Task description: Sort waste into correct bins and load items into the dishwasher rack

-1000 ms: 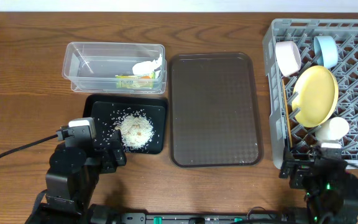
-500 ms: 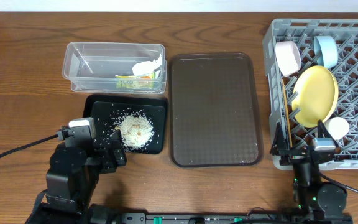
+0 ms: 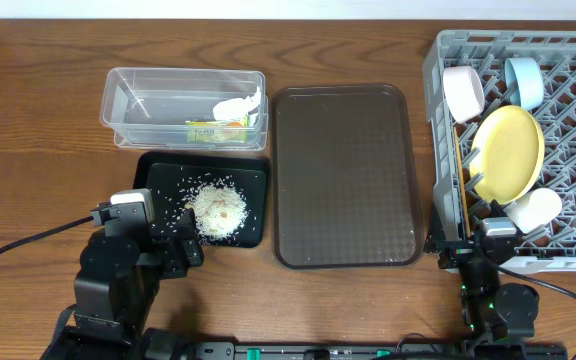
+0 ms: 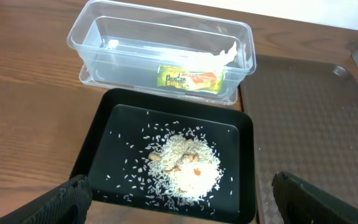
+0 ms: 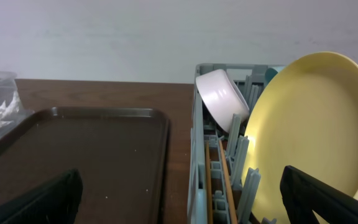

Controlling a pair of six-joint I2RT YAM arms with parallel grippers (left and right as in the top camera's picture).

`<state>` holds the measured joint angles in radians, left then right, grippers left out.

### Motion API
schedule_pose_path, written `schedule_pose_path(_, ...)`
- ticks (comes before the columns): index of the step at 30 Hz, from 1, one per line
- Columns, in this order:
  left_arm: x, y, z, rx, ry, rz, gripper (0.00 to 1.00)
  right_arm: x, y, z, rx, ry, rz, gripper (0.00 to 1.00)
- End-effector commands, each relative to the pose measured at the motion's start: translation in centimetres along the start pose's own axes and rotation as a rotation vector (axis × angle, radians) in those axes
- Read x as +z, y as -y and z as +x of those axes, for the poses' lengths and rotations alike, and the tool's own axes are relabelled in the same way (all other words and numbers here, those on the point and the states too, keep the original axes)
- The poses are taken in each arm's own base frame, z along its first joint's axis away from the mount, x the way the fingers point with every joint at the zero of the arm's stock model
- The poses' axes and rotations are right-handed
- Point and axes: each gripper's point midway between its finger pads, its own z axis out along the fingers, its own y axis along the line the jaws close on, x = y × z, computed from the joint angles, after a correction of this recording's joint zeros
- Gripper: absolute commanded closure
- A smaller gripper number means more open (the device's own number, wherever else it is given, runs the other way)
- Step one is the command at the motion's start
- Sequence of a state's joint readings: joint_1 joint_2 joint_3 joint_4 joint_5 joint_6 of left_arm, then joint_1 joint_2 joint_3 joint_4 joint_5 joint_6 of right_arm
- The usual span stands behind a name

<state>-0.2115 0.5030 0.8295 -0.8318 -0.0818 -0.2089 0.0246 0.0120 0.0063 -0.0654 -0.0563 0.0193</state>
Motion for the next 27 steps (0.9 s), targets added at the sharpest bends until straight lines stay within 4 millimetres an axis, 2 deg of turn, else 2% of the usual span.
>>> schedule_pose_path(1, 0.0, -0.1, 0.0, -0.001, 0.004, -0.005, 0.05, 0.0, -0.4, 0.1, 0.009, -0.002, -0.018, 0.01)
schedule_pose_path(23, 0.0, -0.1, 0.0, -0.001, 0.004, -0.005, 0.05, 0.0, -0.4, 0.1, 0.009, -0.003, -0.018, 0.01)
schedule_pose_path(27, -0.5, -1.0, 1.5, 0.019, -0.030, -0.038, 0.05, 0.0, -0.4, 0.1, 0.009, -0.003, -0.018, 0.01)
